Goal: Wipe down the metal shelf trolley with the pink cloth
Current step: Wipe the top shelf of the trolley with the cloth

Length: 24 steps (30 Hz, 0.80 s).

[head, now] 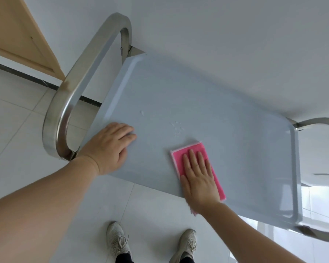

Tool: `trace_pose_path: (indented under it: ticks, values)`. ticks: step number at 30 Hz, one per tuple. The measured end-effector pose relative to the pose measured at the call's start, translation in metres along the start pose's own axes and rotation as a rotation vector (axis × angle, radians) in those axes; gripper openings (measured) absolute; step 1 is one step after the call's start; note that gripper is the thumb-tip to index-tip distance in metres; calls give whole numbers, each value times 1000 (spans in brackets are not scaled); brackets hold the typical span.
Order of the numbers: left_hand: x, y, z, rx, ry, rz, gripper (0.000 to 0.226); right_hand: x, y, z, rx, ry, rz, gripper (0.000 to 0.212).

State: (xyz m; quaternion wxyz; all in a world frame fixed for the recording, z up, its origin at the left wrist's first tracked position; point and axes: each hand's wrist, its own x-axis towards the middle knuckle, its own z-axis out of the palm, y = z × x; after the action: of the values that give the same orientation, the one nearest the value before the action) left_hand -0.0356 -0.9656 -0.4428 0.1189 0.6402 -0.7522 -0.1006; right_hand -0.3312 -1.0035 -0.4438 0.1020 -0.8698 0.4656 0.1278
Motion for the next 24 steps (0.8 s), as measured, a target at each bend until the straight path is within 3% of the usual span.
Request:
trace_pose_path:
  ticks: [3,10,19,24]
  values:
    - [0,0,-2,5,-40,3,45,7,-25,1,-29,9,-134,56]
    - [-2,1,-4,13,-80,1,50,44,-19,-4,-54,-6,-194,56]
    - [-2,1,-1,26,-64,-1,49,138,14,-34,-51,91,-145,61]
    - [-3,-1,0,5,-19,-118,47,202,39,-58,-59,141,-90,62]
